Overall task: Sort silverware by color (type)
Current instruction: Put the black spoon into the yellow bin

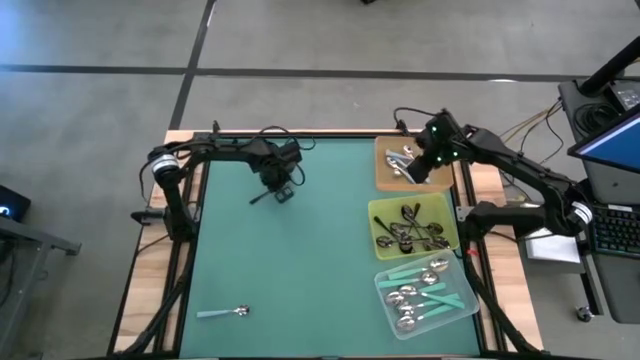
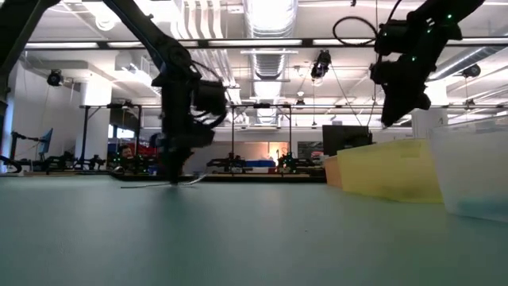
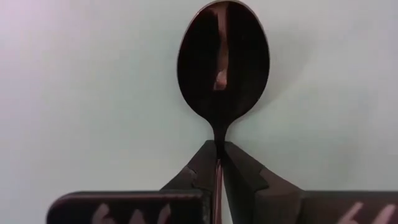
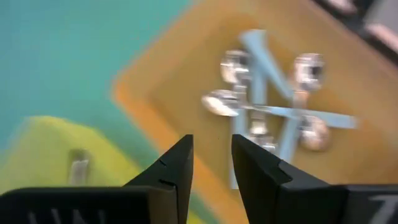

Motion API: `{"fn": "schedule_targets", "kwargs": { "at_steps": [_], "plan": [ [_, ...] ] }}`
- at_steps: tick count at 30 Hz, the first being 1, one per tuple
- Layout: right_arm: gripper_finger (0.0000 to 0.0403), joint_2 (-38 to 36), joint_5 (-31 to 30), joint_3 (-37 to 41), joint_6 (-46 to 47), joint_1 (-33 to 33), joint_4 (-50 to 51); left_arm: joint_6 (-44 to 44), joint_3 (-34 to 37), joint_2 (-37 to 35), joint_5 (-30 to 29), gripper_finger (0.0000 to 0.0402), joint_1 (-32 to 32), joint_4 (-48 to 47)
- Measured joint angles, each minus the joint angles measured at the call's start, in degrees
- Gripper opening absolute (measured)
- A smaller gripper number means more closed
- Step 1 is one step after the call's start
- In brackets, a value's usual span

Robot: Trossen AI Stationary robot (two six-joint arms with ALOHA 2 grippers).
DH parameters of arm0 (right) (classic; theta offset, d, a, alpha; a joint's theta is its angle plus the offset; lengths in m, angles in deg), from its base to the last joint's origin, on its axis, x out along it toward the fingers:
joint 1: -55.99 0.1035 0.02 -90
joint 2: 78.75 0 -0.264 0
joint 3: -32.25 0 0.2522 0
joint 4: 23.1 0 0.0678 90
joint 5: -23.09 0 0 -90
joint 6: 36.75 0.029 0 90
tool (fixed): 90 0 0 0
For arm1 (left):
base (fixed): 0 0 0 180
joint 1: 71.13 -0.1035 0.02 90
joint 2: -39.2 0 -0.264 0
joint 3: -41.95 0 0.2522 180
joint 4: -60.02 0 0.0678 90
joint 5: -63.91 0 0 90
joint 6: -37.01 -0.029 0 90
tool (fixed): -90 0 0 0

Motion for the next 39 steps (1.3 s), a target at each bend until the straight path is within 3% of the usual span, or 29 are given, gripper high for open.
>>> {"fn": "schedule_targets", "kwargs": {
  "at_steps": [5, 16, 25, 31, 39],
  "plan": [
    [0.0090, -3.29, 10.69, 0.13, 2.04, 0.11, -0.12, 3.04, -3.13, -2.59, 0.28, 0.0001, 1.10, 6.60],
    [0.0125, -6.84, 16.12, 3.64, 7.79, 7.46, -3.78, 12.40, -4.42, -2.11, 5.25, 0.0000, 9.30, 43.27],
    [0.0171, -5.27, 15.60, 7.74, 16.00, 19.01, -24.25, 20.93, -4.36, -1.67, 2.17, 0.0000, 15.37, 65.66],
    [0.0175, -2.49, 12.80, 8.11, 17.29, 21.72, -34.54, 22.78, -4.36, -1.61, -1.77, 0.0000, 18.54, 70.84],
    [0.0171, 2.07, 11.06, 8.11, 17.28, 21.99, -38.01, 22.96, -4.87, -1.61, -4.65, 0.0000, 20.87, 76.05]
  ]
}}
